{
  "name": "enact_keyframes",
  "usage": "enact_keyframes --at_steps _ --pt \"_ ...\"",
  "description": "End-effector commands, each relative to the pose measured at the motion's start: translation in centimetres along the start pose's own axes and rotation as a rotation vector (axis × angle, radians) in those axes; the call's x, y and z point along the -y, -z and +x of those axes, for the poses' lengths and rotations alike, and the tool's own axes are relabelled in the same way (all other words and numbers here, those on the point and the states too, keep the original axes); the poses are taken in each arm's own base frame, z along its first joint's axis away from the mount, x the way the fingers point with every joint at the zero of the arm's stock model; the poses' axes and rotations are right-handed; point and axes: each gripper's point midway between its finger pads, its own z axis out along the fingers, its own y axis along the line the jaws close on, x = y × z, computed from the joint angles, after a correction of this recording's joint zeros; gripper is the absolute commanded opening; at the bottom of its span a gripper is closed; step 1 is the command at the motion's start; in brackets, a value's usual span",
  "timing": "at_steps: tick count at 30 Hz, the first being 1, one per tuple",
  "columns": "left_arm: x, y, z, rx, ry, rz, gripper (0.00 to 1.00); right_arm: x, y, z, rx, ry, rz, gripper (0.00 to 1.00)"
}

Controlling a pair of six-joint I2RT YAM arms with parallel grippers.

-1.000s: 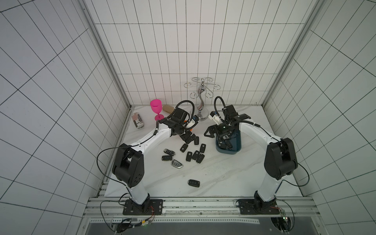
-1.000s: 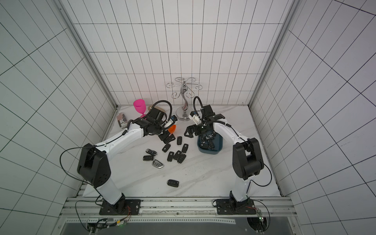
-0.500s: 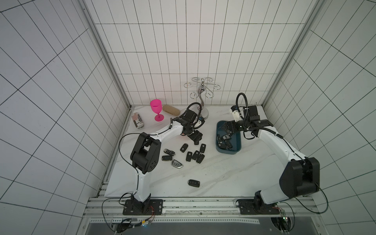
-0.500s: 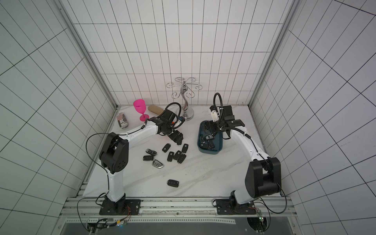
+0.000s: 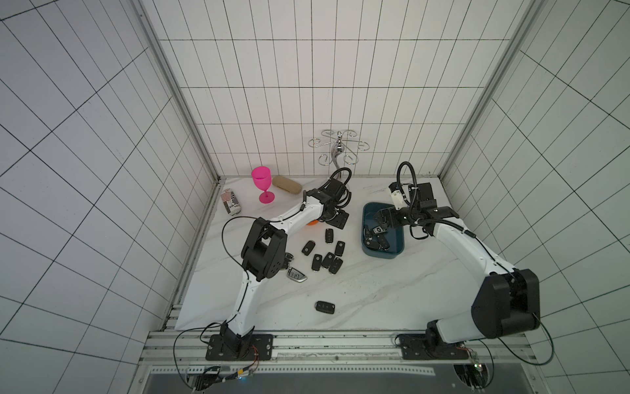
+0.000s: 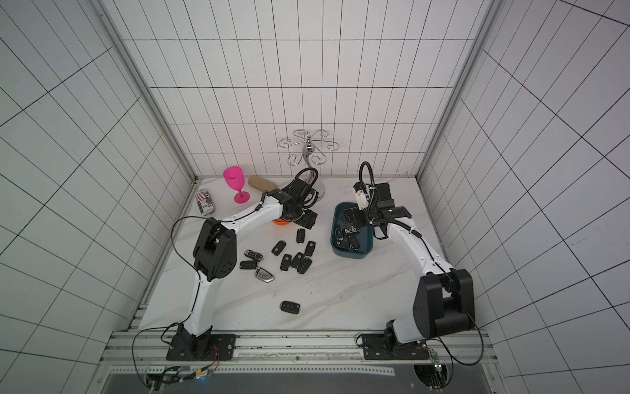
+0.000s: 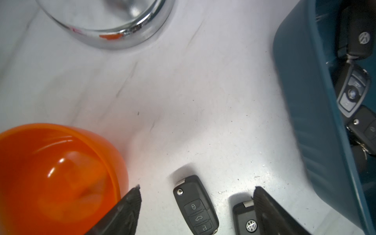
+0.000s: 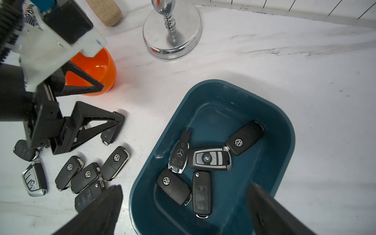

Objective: Place the car key into the storage box
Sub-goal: Pick up the car key from the center of the board.

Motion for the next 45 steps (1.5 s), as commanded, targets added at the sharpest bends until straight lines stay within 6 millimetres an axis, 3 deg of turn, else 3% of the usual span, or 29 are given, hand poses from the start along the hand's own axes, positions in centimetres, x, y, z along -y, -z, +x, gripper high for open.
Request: enact_keyframes --at_steps 1,10,22,45 --pt "-1.0 0.4 0.5 0.005 0.11 -0.094 0.84 0.2 0.4 0.1 0.021 0.005 0.004 0.99" --pt "-0.3 0.9 1.1 0.038 0.142 -0.108 0.81 0.2 0.4 0.1 0.026 0.003 0.001 0.99" --pt "0.1 -1.3 2.5 -0.004 0.148 -0.125 0.72 0.5 0.6 0.5 0.029 -0.012 -0.002 0.99" --pt "0.7 -4.6 5.2 -0.08 0.153 -0.108 0.65 0.4 0.5 0.7 0.033 -0.029 -0.029 0.99"
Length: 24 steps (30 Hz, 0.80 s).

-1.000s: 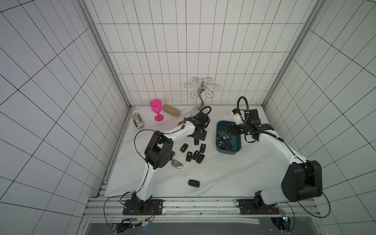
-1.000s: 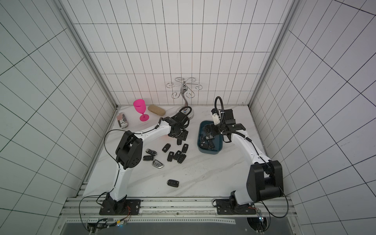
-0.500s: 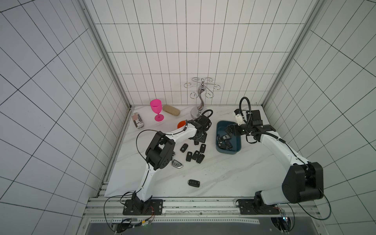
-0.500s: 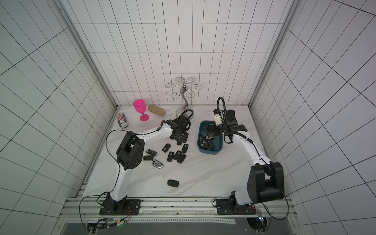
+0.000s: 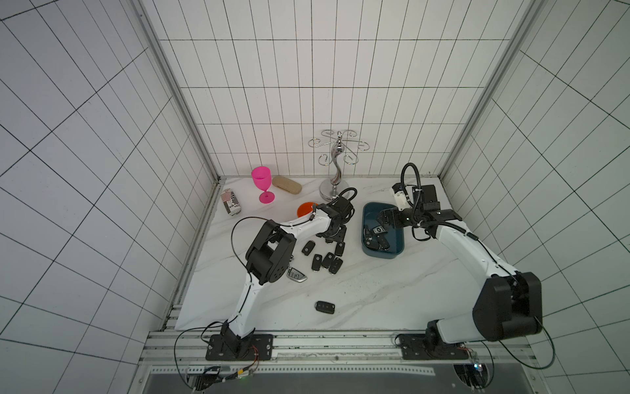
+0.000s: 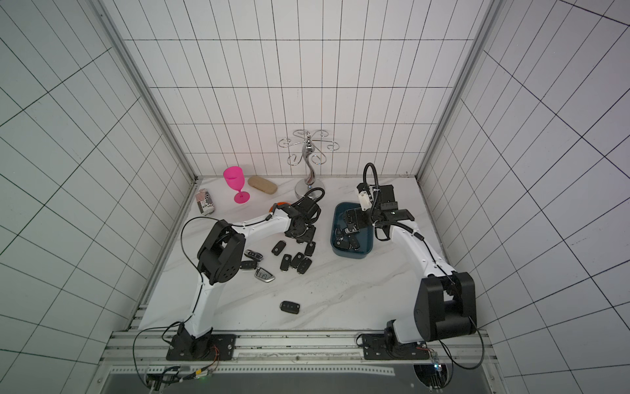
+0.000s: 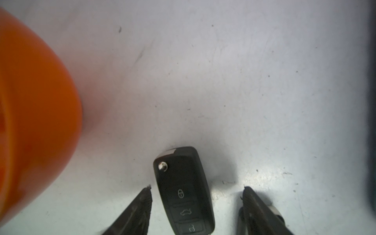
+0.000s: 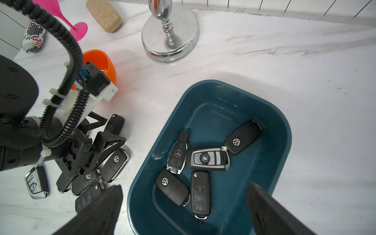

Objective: Place the car key into the storage box
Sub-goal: Pick up the car key from the center of the board.

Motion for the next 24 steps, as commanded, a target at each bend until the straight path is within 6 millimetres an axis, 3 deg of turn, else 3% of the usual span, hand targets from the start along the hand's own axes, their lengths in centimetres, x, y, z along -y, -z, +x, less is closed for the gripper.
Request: enact_keyframes --at_steps 1,10,13,15,18,24 --pt "0.3 -1.1 -0.2 -0.005 0.027 0.012 0.64 0.0 0.2 0.5 0.006 -0.01 -0.015 0.99" --pt "0.5 -1.5 0.1 -0.031 0.028 0.031 0.46 0.0 0.1 0.5 0.005 -0.014 -0.018 0.99" --pt "0.8 -1.4 0.3 -0.031 0.018 0.036 0.33 0.2 0.0 0.5 0.004 -0.015 -0.015 0.99" --pt "0.9 -1.4 0.3 -0.03 0.01 0.038 0.3 0.2 0.0 0.6 0.002 -0.017 -0.014 0.99" --pt "1.4 -1.1 0.3 -0.025 -0.011 0.046 0.16 0.2 0.0 0.5 0.003 -0.018 -0.016 0.99" --pt "0.9 0.2 -0.9 0.026 -0.025 0.03 0.09 0.4 0.1 0.5 0.01 -0.015 -0.003 0.99"
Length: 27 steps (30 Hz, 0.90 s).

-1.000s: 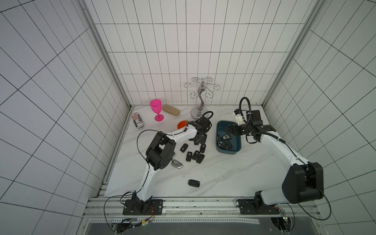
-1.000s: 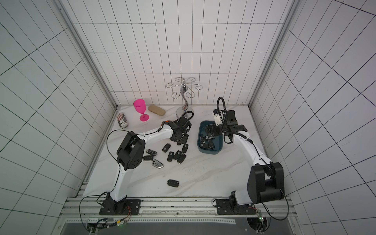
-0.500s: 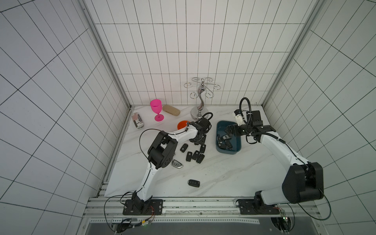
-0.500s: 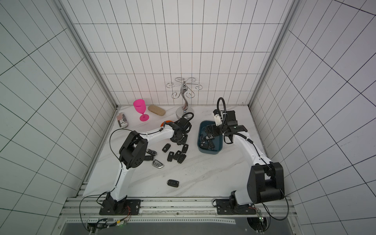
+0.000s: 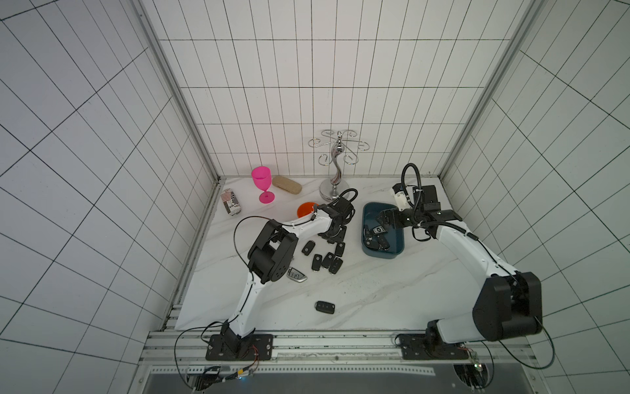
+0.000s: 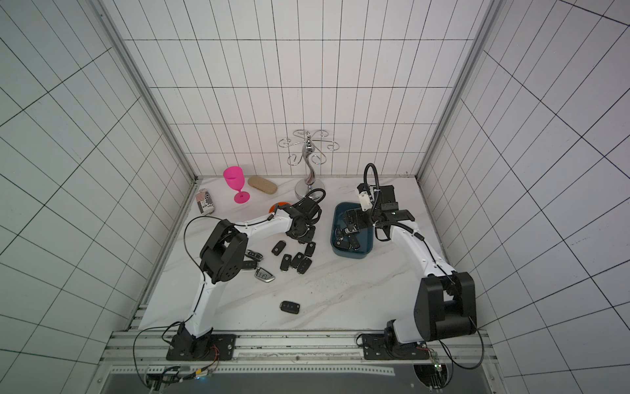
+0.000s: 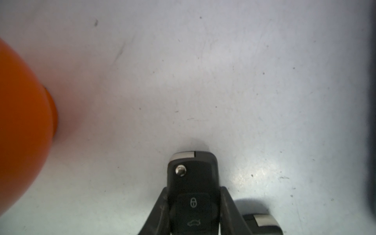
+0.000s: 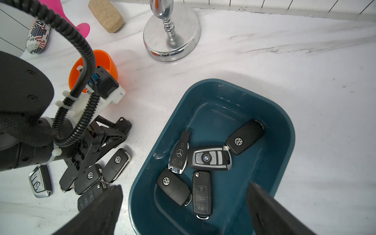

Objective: Place the car key into the storage box
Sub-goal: Pick up the car key from the center of the board, then place the car key in the storage box.

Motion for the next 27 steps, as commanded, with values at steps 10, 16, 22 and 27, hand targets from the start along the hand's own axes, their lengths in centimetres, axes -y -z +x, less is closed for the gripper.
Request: enact_keyframes --at_steps 10,16,22,27 --pt "0.3 7.2 -5.0 0.248 -0.106 0.004 0.07 3.5 0.8 0.2 0.033 -0.044 0.095 0.98" --pt "2.7 11.3 -6.4 0.349 -0.203 0.066 0.07 6.7 0.7 0.7 0.021 -0.101 0.177 0.99" --pt "8.3 13.5 -6.4 0.388 -0.353 0.244 0.08 10.4 0.2 1.8 -0.01 -0.178 0.262 0.99" --pt "12.0 13.9 -6.9 0.411 -0.435 0.315 0.08 12.8 0.0 3.1 -0.042 -0.226 0.304 0.99"
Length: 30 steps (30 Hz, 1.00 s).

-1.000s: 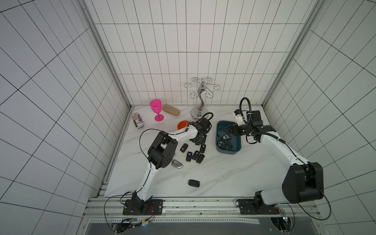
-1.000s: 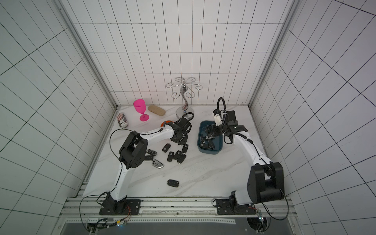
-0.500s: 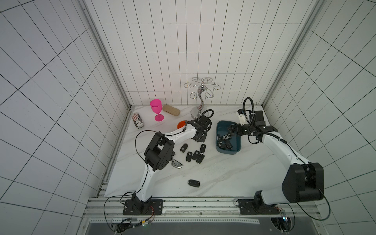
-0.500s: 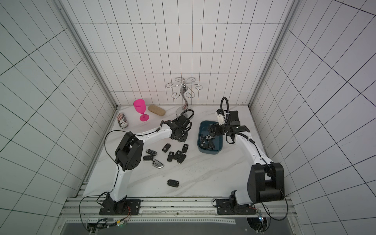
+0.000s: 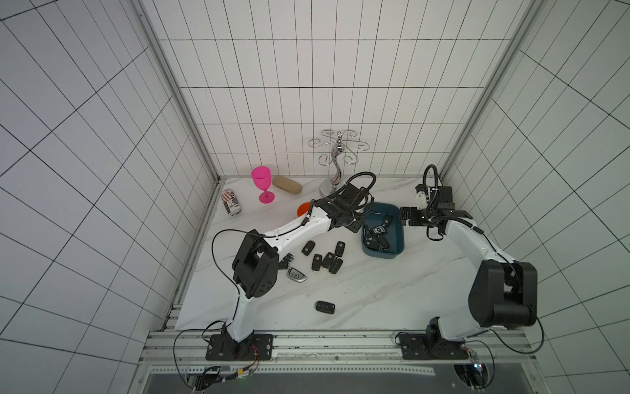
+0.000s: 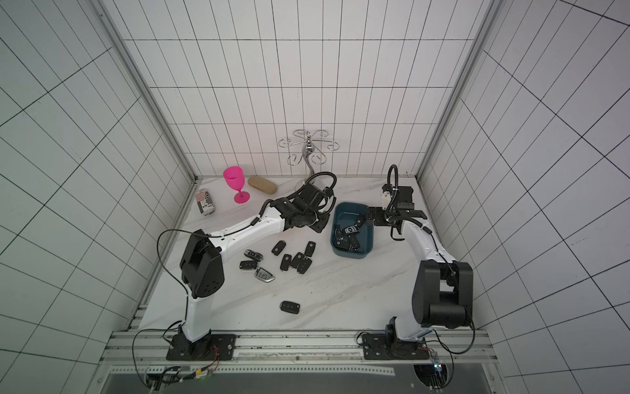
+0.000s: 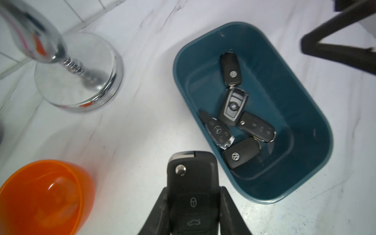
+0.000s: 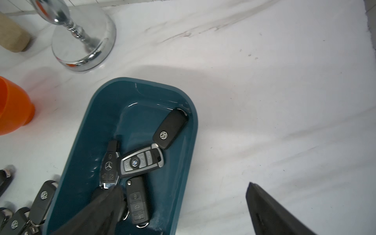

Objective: Place the car key into the storage box
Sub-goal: Place the car key in the storage box.

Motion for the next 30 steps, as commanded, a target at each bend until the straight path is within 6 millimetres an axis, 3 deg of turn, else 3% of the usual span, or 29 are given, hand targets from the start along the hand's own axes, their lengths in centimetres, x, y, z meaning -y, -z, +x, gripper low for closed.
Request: enact_keyframes --at_steps 1,5,9,18,26,30 --pt "2.8 -0.8 -2.1 0.055 -0.072 0.103 0.08 2.0 -0.4 0.4 -0.014 -0.039 0.049 0.99" --pt "4.7 -2.0 -3.3 0.066 -0.123 0.138 0.08 3.4 -0.5 0.8 -0.021 -0.056 0.081 0.99" --pt "6.2 -4.1 -3.1 0.025 -0.116 0.206 0.08 5.0 -0.3 1.1 -0.022 -0.068 0.139 0.99" --pt "6.7 -8.1 -2.0 -0.01 -0.12 0.234 0.07 8.6 0.8 1.5 0.01 -0.167 0.185 0.99" --pt "6.8 -11.1 1.0 -0.101 -0.098 0.246 0.08 8.5 1.3 1.2 0.034 -0.18 0.155 0.99" --pt "6.7 -11.5 1.3 -0.118 -0.086 0.243 0.11 5.9 1.6 1.0 0.037 -0.176 -0.007 0.99"
